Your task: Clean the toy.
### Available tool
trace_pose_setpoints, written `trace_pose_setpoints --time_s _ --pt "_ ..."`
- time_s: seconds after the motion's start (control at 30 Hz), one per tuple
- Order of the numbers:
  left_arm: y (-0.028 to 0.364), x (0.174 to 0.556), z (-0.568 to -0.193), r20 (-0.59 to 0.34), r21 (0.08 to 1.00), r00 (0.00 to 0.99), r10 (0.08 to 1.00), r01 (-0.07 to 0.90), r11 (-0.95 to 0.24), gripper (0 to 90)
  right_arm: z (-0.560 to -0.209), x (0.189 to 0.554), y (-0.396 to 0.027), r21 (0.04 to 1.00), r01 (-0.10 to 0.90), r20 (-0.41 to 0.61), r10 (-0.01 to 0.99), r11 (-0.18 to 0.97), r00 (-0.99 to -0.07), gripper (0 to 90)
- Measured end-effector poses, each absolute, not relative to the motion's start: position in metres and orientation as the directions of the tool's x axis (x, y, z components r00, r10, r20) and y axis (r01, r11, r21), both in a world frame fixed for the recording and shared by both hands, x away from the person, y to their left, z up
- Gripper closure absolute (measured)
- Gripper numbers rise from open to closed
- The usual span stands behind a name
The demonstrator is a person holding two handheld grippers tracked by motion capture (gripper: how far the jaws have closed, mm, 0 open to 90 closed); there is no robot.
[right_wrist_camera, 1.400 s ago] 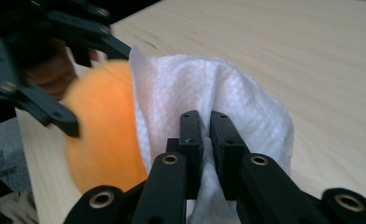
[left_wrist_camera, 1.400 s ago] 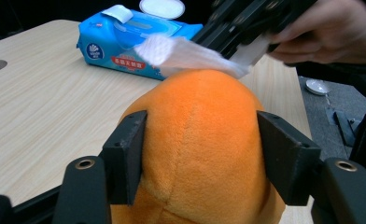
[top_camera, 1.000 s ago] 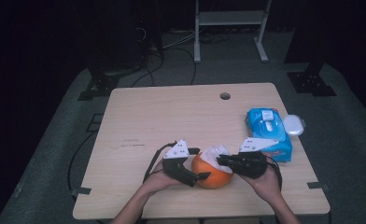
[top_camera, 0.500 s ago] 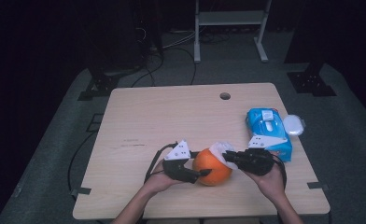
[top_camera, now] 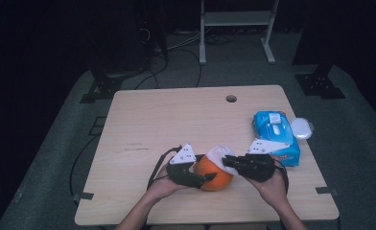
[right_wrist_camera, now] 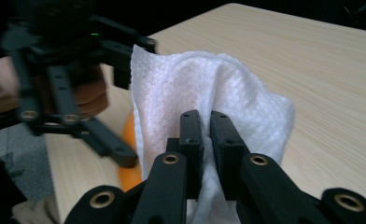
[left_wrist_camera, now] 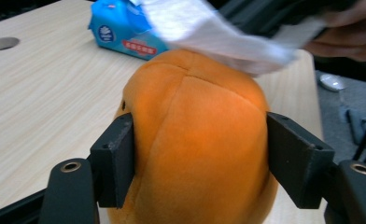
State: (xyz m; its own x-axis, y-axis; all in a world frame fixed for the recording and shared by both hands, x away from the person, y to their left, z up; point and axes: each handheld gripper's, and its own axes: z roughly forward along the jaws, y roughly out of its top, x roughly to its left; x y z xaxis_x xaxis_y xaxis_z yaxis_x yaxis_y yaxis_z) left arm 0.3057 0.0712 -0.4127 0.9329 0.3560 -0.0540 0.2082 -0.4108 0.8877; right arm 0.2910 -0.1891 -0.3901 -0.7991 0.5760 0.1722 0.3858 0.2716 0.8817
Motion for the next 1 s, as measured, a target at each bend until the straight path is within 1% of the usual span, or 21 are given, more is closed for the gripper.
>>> trace_pose_setpoints --time_s 0.03,0.1,0.17,0.33,0.37,0.4,0.43,0.5,0.6,0.63,0.67,0.7,0.73,0.77,0.83,0.87,0.9,1.0 --pt "0.070 0.305 -0.413 -0.059 0.890 0.939 0.340 0.204 -0.408 29.3 -0.391 0.292 -0.192 0.879 0.398 0.181 0.587 0.263 -0.789 83.4" --pt "0.069 0.303 -0.412 -0.061 0.890 0.946 0.319 0.196 -0.411 28.6 -0.390 0.293 -0.194 0.877 0.393 0.153 0.617 0.275 -0.772 83.3" --pt "0.068 0.303 -0.412 -0.056 0.889 0.949 0.310 0.189 -0.417 26.8 -0.390 0.293 -0.194 0.877 0.396 0.157 0.616 0.273 -0.772 83.3" --pt "0.074 0.308 -0.410 -0.070 0.897 0.948 0.311 0.196 -0.396 16.8 -0.394 0.293 -0.193 0.874 0.395 0.158 0.602 0.284 -0.782 83.2" --pt "0.076 0.311 -0.412 -0.085 0.895 0.943 0.322 0.215 -0.391 16.4 -0.395 0.293 -0.193 0.873 0.397 0.158 0.604 0.284 -0.781 83.2" --pt "0.076 0.312 -0.414 -0.087 0.894 0.944 0.319 0.215 -0.392 18.0 -0.395 0.294 -0.193 0.873 0.397 0.159 0.605 0.283 -0.780 83.2" --pt "0.074 0.311 -0.417 -0.078 0.897 0.945 0.319 0.206 -0.391 22.0 -0.394 0.294 -0.193 0.873 0.399 0.163 0.604 0.280 -0.780 83.2" --pt "0.072 0.309 -0.419 -0.073 0.898 0.937 0.342 0.211 -0.385 26.5 -0.391 0.290 -0.190 0.878 0.386 0.149 0.603 0.284 -0.784 83.1" --pt "0.066 0.308 -0.420 -0.088 0.906 0.914 0.395 0.239 -0.350 28.8 -0.382 0.283 -0.182 0.894 0.353 0.147 0.564 0.276 -0.813 83.1" --pt "0.066 0.308 -0.420 -0.088 0.906 0.914 0.395 0.239 -0.350 28.7 -0.382 0.283 -0.182 0.894 0.353 0.147 0.564 0.276 -0.813 83.1" --pt "0.062 0.306 -0.421 -0.083 0.909 0.917 0.390 0.230 -0.347 27.8 -0.377 0.278 -0.172 0.898 0.323 0.124 0.531 0.299 -0.838 83.1" --pt "0.061 0.305 -0.420 -0.072 0.910 0.923 0.377 0.216 -0.355 26.0 -0.377 0.276 -0.168 0.895 0.309 0.098 0.534 0.321 -0.840 83.2" --pt "0.061 0.305 -0.419 -0.068 0.911 0.925 0.373 0.210 -0.356 23.1 -0.377 0.276 -0.166 0.892 0.302 0.081 0.540 0.335 -0.838 83.2" --pt "0.063 0.306 -0.419 -0.074 0.911 0.926 0.370 0.214 -0.354 19.4 -0.379 0.278 -0.167 0.889 0.311 0.086 0.544 0.335 -0.835 83.3" --pt "0.062 0.309 -0.422 -0.093 0.902 0.922 0.376 0.239 -0.361 11.7 -0.383 0.282 -0.173 0.888 0.337 0.119 0.551 0.313 -0.826 83.5" --pt "0.062 0.310 -0.424 -0.101 0.900 0.923 0.370 0.243 -0.362 11.5 -0.383 0.283 -0.176 0.888 0.340 0.120 0.558 0.309 -0.821 83.5" --pt "0.062 0.310 -0.424 -0.101 0.900 0.923 0.370 0.243 -0.362 13.5 -0.383 0.283 -0.177 0.889 0.338 0.115 0.565 0.309 -0.817 83.5" --pt "0.057 0.304 -0.425 -0.057 0.893 0.946 0.318 0.190 -0.407 16.1 -0.384 0.286 -0.186 0.888 0.348 0.115 0.588 0.301 -0.801 83.5"
